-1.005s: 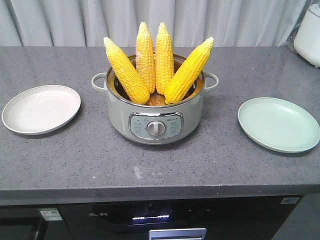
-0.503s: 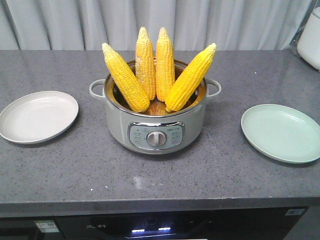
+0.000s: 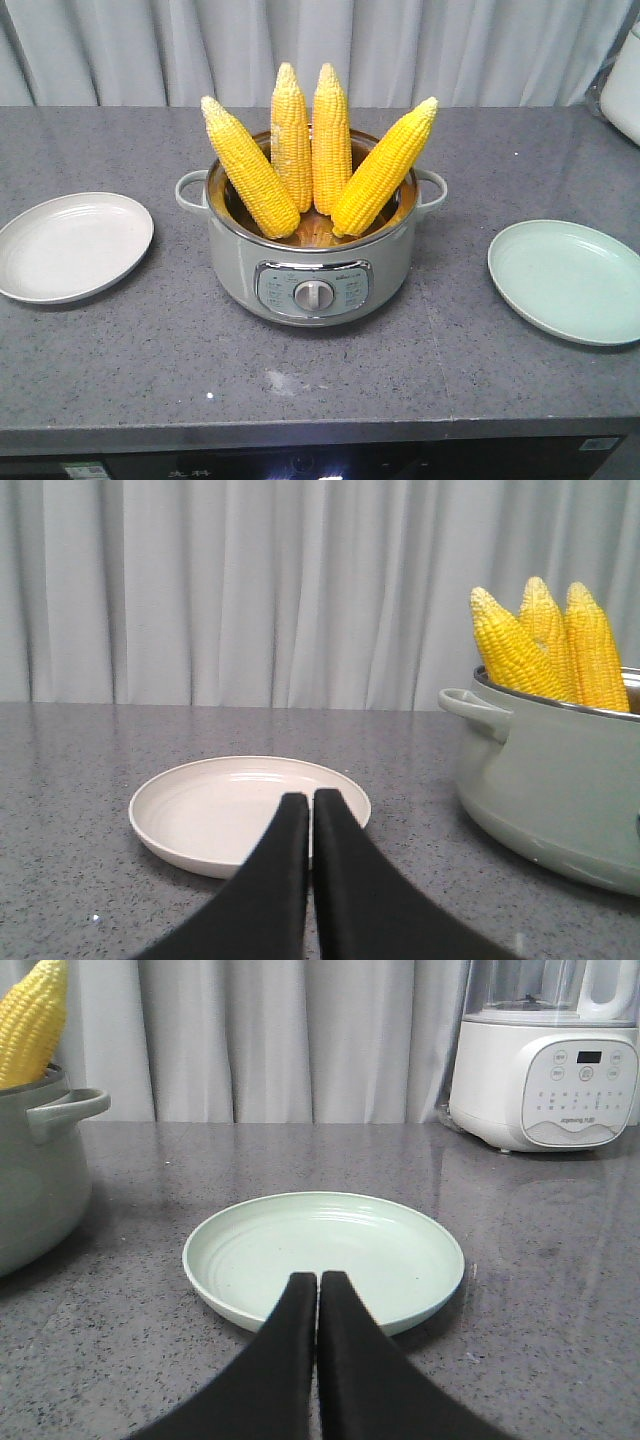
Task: Distribute corn equally
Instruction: 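Continue driving closer until the pot and both plates are within reach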
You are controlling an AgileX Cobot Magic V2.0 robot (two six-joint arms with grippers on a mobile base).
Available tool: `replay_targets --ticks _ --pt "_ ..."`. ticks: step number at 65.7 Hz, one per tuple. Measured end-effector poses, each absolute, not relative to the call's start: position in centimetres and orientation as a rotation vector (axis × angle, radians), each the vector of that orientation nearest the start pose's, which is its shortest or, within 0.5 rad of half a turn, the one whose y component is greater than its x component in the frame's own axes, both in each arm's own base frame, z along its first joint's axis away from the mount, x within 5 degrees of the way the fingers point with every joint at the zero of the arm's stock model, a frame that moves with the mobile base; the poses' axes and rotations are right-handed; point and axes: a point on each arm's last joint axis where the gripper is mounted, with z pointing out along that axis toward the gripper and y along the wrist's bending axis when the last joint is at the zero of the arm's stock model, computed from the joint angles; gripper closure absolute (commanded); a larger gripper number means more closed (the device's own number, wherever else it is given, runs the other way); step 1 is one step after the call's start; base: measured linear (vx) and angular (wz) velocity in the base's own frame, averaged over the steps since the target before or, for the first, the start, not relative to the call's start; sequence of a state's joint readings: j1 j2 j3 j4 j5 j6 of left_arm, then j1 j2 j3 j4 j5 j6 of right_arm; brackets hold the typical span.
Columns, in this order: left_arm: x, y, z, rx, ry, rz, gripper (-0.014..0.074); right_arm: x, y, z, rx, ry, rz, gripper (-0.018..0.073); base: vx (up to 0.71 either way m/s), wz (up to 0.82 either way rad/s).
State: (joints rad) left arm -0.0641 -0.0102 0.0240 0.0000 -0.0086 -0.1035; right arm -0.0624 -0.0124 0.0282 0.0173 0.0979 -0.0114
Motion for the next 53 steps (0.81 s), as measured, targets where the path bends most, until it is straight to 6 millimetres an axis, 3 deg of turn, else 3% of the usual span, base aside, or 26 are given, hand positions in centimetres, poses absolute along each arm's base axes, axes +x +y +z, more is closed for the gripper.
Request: replay_targets --ticks 53 --pt "5.63 -0.36 20.64 -0.029 1.490 -0.135 0.0603 5.65 -0.34 19.54 0.053 1.597 -0.043 0.0560 0.03 0.00"
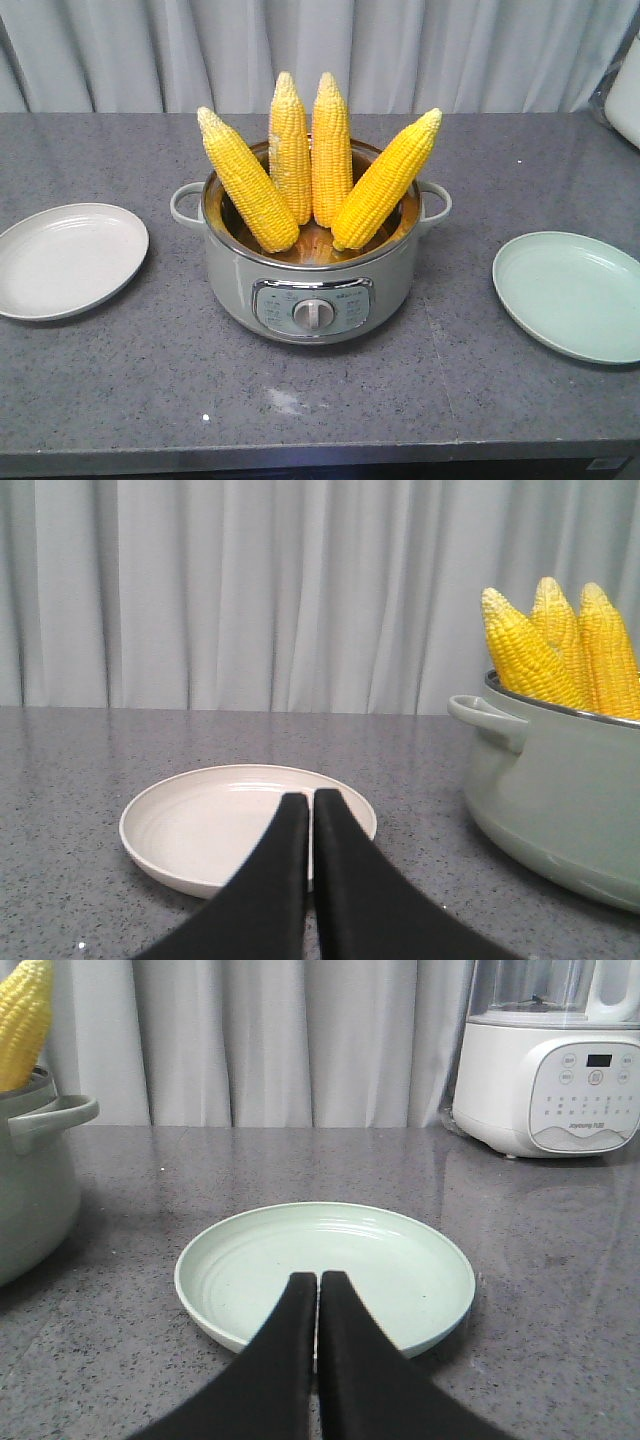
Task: Distribute corn equally
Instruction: 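Continue driving closer until the pot and both plates are within reach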
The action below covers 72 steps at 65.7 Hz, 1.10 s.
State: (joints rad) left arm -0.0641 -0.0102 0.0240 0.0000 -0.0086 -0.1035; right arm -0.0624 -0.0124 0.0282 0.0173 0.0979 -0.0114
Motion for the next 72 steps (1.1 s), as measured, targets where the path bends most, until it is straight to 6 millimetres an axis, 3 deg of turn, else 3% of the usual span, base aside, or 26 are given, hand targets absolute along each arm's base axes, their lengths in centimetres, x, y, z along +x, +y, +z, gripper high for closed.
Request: replay_targets --ticks 72 --pt "5.63 -0.36 20.64 -0.029 1.490 -0.135 0.0603 5.66 -0.34 19.94 0.049 1.553 -0.047 0.0560 0.00 0.00"
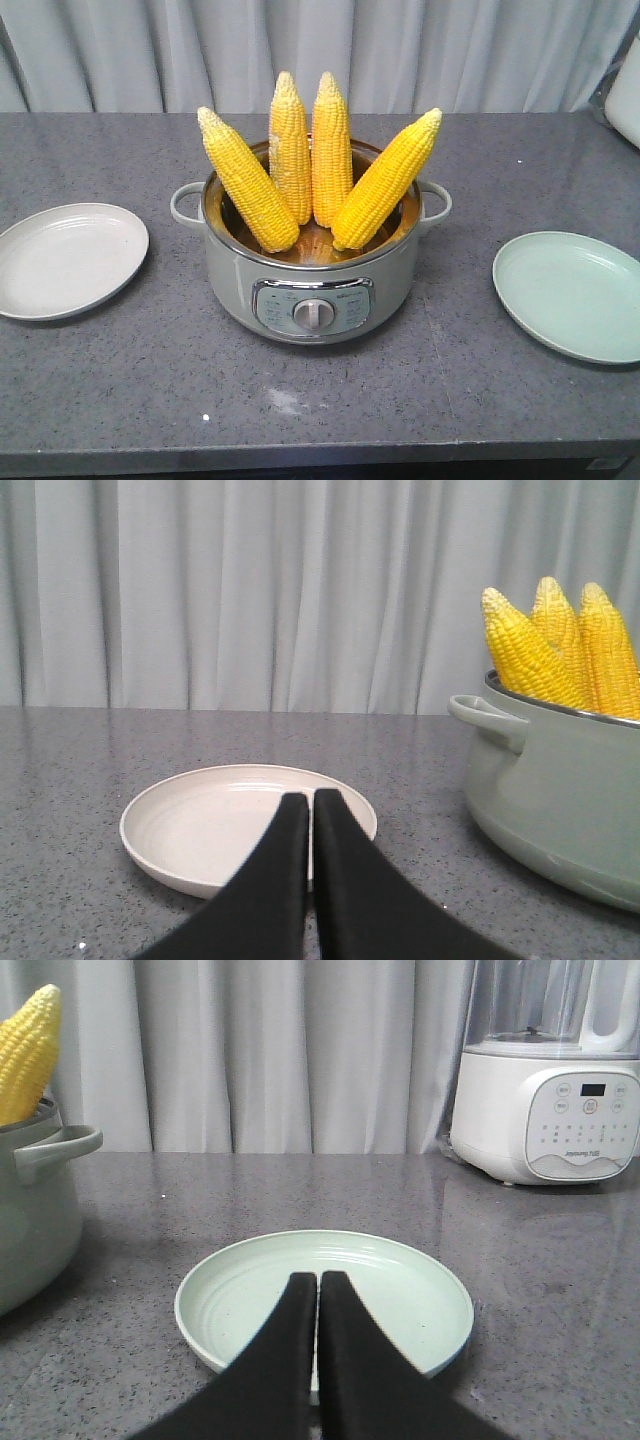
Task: Distribute corn equally
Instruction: 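Continue driving closer until the pot and both plates are within reach, then lower both grippers toward the counter beside the plates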
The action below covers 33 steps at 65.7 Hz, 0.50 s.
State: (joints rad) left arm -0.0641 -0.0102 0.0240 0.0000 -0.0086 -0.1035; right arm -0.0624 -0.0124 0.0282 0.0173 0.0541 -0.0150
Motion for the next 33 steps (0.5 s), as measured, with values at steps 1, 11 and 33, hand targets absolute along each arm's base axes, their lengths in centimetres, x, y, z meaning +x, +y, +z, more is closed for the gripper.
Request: replay_targets --ticks 1,11,33 --pt "5.6 -0.4 20.6 -0.029 1.490 -0.135 0.0603 5.7 -0.3 19.9 0.049 1.556 -0.047 0.0560 0.00 0.00" --pt "5.6 -0.4 20.6 -0.030 1.499 -0.135 0.0603 5.6 -0.3 19.9 0.043 1.618 -0.051 0.0560 0.00 0.00" --pt "5.1 -0.3 22.7 -0.031 1.538 -0.134 0.0603 7.8 0.5 22.5 -0.106 1.782 0.005 0.0560 0.00 0.00"
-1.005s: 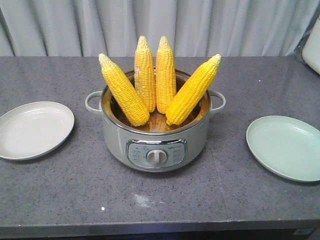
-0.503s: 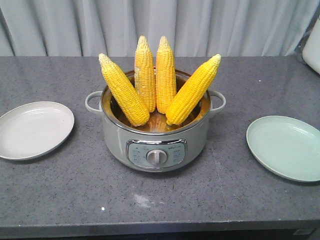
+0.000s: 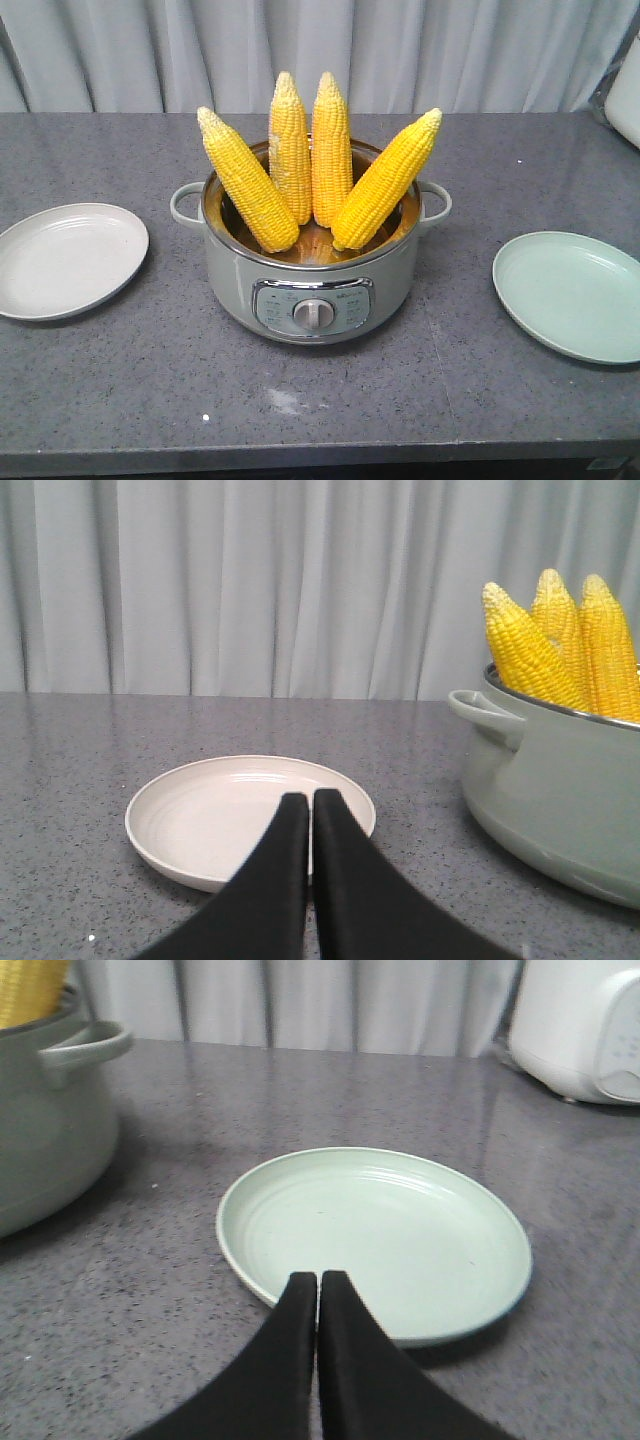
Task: Distribute corn equally
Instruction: 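Lower both grippers toward the counter beside the plates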
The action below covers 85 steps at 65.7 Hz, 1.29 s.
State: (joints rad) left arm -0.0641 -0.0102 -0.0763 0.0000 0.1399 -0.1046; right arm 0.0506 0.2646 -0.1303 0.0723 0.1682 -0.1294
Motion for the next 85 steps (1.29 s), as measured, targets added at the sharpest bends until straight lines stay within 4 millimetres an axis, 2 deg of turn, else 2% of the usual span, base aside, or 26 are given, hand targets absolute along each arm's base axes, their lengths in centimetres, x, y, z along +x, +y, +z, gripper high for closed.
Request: replay_targets --ticks 8,21,38,54,61,68,79,85 --pt "4.9 -0.3 24.4 -0.047 1.593 -0.146 0.0603 8.8 1.8 25.3 -0.288 1.792 0.054 0.0560 0.00 0.00" --pt "6.1 -0.4 27.8 -0.055 1.783 -0.136 0.0603 10.5 3.0 30.0 -0.394 1.873 0.107 0.0560 0.00 0.00" --pt "8.8 -0.6 34.2 -0.004 1.915 -0.089 0.0603 12.7 3.7 33.4 -0.425 2.002 0.117 0.0560 0.00 0.00" --pt "12.8 -0.8 39.4 0.011 1.996 -0.075 0.0603 14.5 4.2 35.9 -0.372 2.037 0.156 0.0560 0.00 0.00" --pt "14.4 -0.9 40.1 0.012 2.065 -0.072 0.0603 15.2 4.4 36.6 -0.368 2.034 0.159 0.0560 0.00 0.00" --pt "15.6 -1.0 39.6 0.013 2.127 -0.069 0.0603 15.4 4.5 36.6 -0.369 2.040 0.159 0.0560 0.00 0.00" --pt "16.5 -1.1 38.9 0.013 2.178 -0.066 0.0596 15.4 4.4 36.6 -0.369 2.040 0.158 0.0552 0.00 0.00" --pt "16.6 -1.1 38.9 0.032 2.184 -0.056 0.0538 15.4 4.4 36.6 -0.370 2.041 0.155 0.0505 0.00 0.00"
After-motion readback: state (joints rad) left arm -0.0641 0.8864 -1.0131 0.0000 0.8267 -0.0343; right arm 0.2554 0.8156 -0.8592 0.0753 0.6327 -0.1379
